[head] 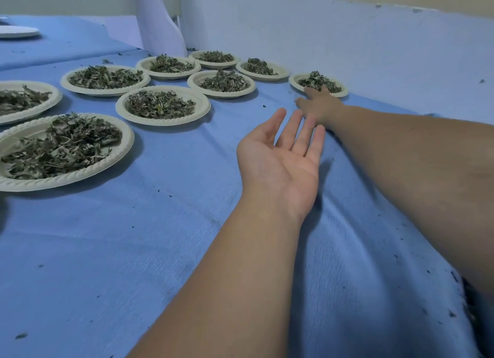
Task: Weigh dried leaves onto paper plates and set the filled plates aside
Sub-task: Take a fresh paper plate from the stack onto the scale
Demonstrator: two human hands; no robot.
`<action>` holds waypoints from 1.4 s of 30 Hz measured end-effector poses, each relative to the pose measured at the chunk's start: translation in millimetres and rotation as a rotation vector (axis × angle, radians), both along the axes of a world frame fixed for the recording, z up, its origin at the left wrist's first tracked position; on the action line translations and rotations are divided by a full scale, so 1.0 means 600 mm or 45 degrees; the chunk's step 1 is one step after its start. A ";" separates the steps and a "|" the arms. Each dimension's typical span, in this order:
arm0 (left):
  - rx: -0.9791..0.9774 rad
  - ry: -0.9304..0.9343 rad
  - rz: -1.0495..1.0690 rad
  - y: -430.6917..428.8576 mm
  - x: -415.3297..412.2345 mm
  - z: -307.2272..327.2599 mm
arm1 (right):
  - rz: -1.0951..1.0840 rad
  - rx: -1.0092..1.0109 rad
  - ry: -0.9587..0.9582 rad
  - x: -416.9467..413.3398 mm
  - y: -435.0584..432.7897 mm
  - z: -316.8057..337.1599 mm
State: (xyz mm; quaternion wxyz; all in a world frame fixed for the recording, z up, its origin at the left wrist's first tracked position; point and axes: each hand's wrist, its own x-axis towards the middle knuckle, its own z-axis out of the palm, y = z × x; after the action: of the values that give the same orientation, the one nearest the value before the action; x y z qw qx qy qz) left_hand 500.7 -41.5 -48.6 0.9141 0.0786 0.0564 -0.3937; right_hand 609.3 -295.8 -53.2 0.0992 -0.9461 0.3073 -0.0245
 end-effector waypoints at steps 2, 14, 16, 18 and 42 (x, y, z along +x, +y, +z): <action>0.003 0.002 -0.005 0.000 -0.001 0.001 | 0.029 0.008 -0.103 -0.010 -0.015 -0.001; 0.067 -0.039 0.001 0.000 -0.003 0.006 | -0.176 -0.245 -0.452 -0.042 -0.032 -0.007; 0.102 -0.063 0.005 -0.001 -0.005 0.005 | -0.197 -0.277 -0.429 -0.042 -0.027 -0.007; 0.179 -0.099 0.016 -0.003 -0.009 0.003 | -0.220 -0.352 -0.395 -0.043 -0.017 -0.009; 1.611 -2.415 0.181 -0.035 -0.109 -0.014 | 0.186 -0.130 0.182 -0.353 0.080 -0.013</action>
State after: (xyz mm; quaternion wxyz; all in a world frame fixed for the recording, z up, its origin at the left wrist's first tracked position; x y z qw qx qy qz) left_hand 435.2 -62.5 -56.9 0.4051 0.7874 -0.4641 -0.0240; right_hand 397.4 -248.0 -60.9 0.0301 -0.9691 0.2422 0.0348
